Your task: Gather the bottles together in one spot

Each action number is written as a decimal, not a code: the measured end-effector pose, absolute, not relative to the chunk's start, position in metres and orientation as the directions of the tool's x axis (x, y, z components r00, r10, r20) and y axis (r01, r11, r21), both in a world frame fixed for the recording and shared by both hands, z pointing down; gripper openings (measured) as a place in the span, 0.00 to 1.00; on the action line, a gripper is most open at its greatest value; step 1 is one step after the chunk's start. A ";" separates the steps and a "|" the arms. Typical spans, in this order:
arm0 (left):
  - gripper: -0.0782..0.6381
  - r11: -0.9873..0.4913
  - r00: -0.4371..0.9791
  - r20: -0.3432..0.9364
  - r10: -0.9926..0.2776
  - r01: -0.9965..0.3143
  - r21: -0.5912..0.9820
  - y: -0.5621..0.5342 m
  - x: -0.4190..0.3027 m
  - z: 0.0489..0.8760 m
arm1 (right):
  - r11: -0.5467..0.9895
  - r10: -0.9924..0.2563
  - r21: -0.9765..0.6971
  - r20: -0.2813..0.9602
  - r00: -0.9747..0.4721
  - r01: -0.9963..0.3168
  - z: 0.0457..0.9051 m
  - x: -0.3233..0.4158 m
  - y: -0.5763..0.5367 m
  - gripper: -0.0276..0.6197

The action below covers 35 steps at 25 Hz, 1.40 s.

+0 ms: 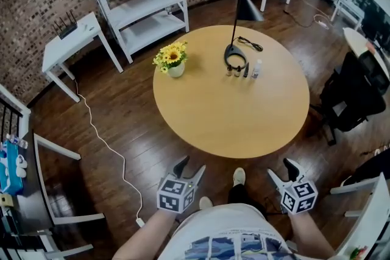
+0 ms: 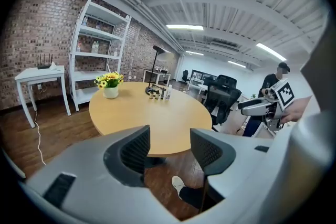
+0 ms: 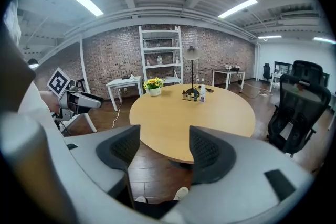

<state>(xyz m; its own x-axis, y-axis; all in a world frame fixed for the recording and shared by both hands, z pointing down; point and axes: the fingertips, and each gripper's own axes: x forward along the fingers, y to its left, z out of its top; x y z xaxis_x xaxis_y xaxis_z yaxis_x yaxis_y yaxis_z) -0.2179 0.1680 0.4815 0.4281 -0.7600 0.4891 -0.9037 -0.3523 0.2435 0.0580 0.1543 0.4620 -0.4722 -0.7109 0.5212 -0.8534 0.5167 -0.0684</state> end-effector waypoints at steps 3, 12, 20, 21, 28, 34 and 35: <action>0.42 -0.356 0.447 0.479 -0.756 -0.894 0.273 0.177 -0.217 0.481 | 0.518 -0.713 -0.063 0.519 -0.472 -0.853 0.460 0.055 0.163 0.53; 0.45 -0.341 0.423 0.488 -0.764 -0.906 0.251 0.201 -0.231 0.482 | 0.501 -0.731 -0.024 0.523 -0.438 -0.865 0.460 0.056 0.181 0.53; 0.45 -0.320 0.401 0.484 -0.778 -0.915 0.244 0.213 -0.239 0.482 | 0.513 -0.708 -0.049 0.541 -0.454 -0.857 0.469 0.051 0.192 0.53; 0.45 -0.320 0.401 0.484 -0.778 -0.916 0.244 0.214 -0.239 0.482 | 0.516 -0.705 -0.049 0.543 -0.456 -0.855 0.470 0.050 0.192 0.53; 0.45 -0.327 0.403 0.483 -0.777 -0.915 0.238 0.219 -0.236 0.484 | 0.519 -0.701 -0.043 0.551 -0.454 -0.854 0.472 0.049 0.197 0.53; 0.45 -0.333 0.410 0.488 -0.770 -0.912 0.241 0.218 -0.231 0.484 | 0.514 -0.703 -0.040 0.554 -0.447 -0.857 0.473 0.053 0.199 0.53; 0.45 -0.333 0.411 0.488 -0.770 -0.911 0.241 0.218 -0.230 0.484 | 0.514 -0.702 -0.039 0.555 -0.446 -0.857 0.473 0.053 0.198 0.53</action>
